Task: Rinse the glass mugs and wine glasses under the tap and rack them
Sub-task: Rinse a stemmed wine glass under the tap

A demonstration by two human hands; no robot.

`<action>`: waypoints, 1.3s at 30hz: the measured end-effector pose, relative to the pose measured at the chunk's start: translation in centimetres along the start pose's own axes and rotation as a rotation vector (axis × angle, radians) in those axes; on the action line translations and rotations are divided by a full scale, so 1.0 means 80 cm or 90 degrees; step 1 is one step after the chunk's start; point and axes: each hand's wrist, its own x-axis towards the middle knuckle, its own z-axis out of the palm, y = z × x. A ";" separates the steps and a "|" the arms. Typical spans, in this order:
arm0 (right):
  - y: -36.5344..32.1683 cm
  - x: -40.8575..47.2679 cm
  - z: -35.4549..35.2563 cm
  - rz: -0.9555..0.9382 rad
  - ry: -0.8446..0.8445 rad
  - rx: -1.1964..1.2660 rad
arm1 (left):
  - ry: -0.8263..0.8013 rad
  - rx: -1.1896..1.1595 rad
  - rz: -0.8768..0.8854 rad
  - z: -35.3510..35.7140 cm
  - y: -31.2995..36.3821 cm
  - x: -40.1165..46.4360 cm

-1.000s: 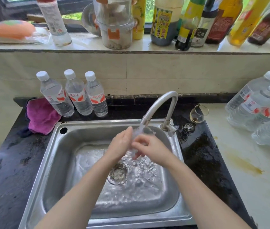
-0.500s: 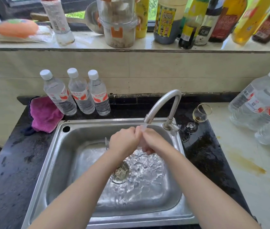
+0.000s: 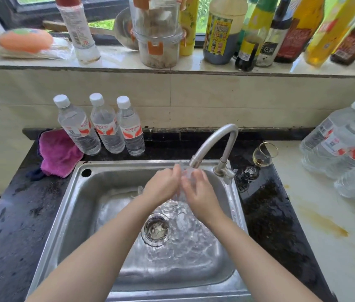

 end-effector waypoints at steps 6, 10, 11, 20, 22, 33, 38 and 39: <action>-0.005 0.029 0.000 0.301 -0.045 0.049 | 0.098 0.226 0.026 0.021 0.012 -0.015; -0.004 0.013 0.004 0.055 -0.009 0.006 | -0.028 -0.120 -0.072 -0.004 0.013 -0.004; -0.004 0.004 0.002 -0.022 0.022 0.001 | -0.073 -0.226 -0.110 -0.008 0.014 -0.003; -0.014 0.009 -0.004 0.261 -0.121 0.157 | 0.080 0.161 0.027 0.006 0.004 -0.007; -0.002 -0.005 0.001 0.212 -0.043 0.220 | 0.143 0.266 0.125 0.008 0.006 -0.002; -0.009 -0.008 0.022 0.596 0.111 0.695 | 0.425 -0.188 0.204 0.111 -0.020 -0.029; -0.012 -0.019 0.021 0.529 0.072 0.660 | 0.238 -0.521 -0.077 0.071 0.005 -0.016; -0.011 -0.024 0.023 0.500 0.061 0.627 | 0.219 -0.565 -0.140 0.060 0.010 -0.009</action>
